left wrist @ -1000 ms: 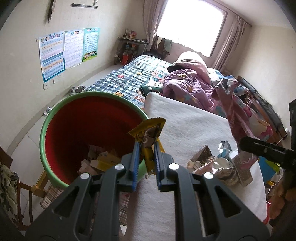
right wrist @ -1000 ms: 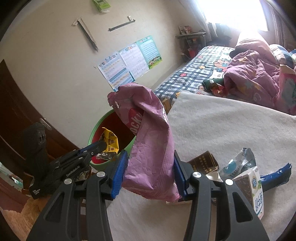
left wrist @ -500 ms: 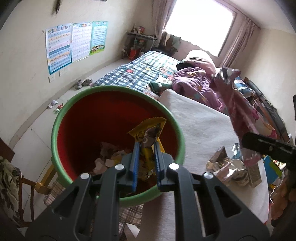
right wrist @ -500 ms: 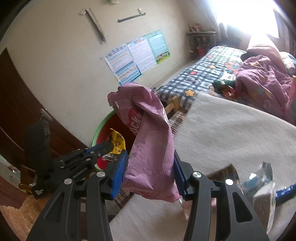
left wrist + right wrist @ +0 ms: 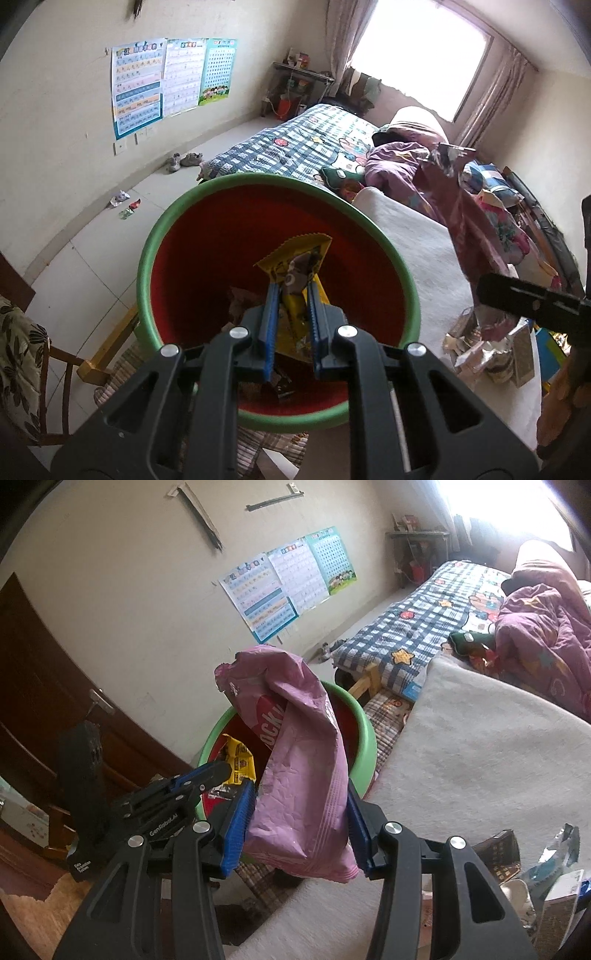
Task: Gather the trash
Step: 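Carry the yellow wrapper and pink bag over the red bucket with both tools, then open both tools to drop the wrapper and pink bag into the bucket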
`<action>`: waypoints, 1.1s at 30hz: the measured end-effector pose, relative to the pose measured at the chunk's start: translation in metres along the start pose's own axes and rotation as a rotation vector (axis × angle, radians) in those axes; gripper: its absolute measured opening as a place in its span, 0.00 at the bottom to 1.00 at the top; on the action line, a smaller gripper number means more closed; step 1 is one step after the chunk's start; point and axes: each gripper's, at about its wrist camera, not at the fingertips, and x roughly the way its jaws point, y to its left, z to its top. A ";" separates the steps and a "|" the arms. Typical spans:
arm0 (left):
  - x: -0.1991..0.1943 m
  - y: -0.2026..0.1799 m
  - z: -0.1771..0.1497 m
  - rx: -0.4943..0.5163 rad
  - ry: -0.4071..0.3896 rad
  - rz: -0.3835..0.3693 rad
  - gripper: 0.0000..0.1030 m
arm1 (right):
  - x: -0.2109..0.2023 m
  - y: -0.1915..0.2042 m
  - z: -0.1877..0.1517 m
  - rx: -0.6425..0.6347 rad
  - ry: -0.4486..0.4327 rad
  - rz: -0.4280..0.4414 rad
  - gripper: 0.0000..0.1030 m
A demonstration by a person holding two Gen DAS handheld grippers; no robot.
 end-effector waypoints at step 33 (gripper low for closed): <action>0.002 0.013 0.004 -0.082 -0.009 0.025 0.64 | 0.018 0.011 0.007 -0.033 0.018 -0.004 0.46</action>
